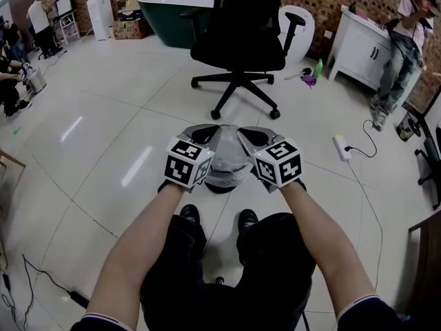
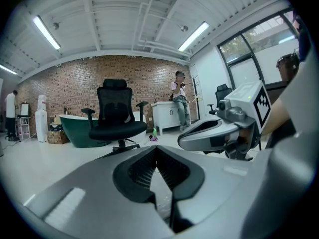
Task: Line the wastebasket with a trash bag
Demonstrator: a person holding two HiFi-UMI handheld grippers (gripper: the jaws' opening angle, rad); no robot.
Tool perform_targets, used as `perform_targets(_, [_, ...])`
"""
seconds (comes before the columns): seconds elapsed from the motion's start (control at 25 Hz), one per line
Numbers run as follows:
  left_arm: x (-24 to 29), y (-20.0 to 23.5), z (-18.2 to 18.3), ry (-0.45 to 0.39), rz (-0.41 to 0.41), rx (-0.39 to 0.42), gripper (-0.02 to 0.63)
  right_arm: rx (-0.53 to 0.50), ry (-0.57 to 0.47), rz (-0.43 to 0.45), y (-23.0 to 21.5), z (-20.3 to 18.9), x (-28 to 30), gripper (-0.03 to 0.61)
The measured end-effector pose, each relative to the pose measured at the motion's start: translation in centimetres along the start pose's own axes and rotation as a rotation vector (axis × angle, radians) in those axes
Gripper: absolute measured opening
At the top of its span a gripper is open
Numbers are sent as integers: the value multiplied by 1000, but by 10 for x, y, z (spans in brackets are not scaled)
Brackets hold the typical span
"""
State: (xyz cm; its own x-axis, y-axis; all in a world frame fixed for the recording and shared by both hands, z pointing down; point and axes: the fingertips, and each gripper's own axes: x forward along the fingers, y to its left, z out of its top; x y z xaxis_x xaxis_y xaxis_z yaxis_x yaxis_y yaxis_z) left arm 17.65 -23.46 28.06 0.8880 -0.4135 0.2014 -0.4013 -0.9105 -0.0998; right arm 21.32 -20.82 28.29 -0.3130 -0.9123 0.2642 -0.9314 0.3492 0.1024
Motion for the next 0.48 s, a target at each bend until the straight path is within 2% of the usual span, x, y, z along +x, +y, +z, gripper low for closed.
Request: perform_targets(0.48, [3,-1,-4,22,-9,6,12,-9,4,-1,-4,-1,0,1])
